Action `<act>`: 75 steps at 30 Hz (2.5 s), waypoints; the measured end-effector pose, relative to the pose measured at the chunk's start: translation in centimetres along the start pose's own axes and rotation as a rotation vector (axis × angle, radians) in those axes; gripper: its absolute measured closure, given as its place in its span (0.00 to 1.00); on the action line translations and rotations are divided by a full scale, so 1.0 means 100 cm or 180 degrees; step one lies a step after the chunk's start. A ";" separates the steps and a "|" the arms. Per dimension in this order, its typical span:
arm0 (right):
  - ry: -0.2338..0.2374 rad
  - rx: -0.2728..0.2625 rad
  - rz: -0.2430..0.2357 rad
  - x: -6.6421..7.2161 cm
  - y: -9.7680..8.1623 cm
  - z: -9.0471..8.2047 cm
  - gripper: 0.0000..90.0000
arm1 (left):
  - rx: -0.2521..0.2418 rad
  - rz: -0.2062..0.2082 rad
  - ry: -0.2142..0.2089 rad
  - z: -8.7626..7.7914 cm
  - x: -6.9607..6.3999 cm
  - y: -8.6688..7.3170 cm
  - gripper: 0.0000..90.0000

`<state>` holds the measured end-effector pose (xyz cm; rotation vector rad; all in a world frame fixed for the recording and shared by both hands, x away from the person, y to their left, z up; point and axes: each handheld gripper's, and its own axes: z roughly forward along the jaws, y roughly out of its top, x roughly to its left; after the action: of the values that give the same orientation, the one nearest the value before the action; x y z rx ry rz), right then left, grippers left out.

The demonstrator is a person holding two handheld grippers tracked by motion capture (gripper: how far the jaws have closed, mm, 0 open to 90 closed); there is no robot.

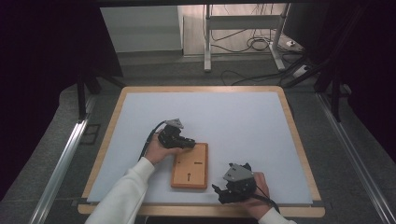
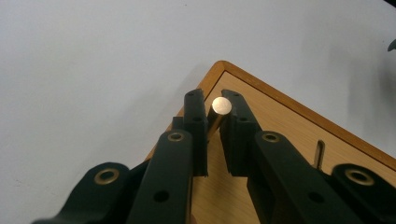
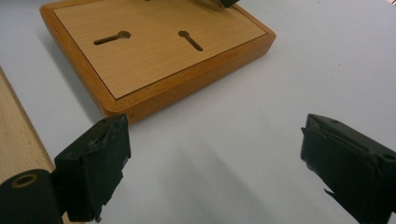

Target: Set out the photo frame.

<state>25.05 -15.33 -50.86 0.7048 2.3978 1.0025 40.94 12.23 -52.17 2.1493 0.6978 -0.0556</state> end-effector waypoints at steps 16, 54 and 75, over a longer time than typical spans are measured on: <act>-0.0064 0.0131 -0.0586 0.044 0.025 0.038 0.06 | 0.0066 -0.0154 -0.0201 0.000 0.011 0.005 0.91; -0.0265 -0.0185 -0.1086 0.038 0.053 0.028 0.45 | -0.0044 -0.0110 0.0292 -0.003 -0.002 0.007 0.68; -0.0286 -0.0214 -0.1087 0.033 0.057 0.024 0.48 | -0.0351 -0.0372 0.0823 -0.072 -0.007 -0.038 0.34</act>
<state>25.47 -8.68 -48.82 0.2943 2.2919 0.8822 36.96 19.08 -50.14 2.0278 0.9530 0.1975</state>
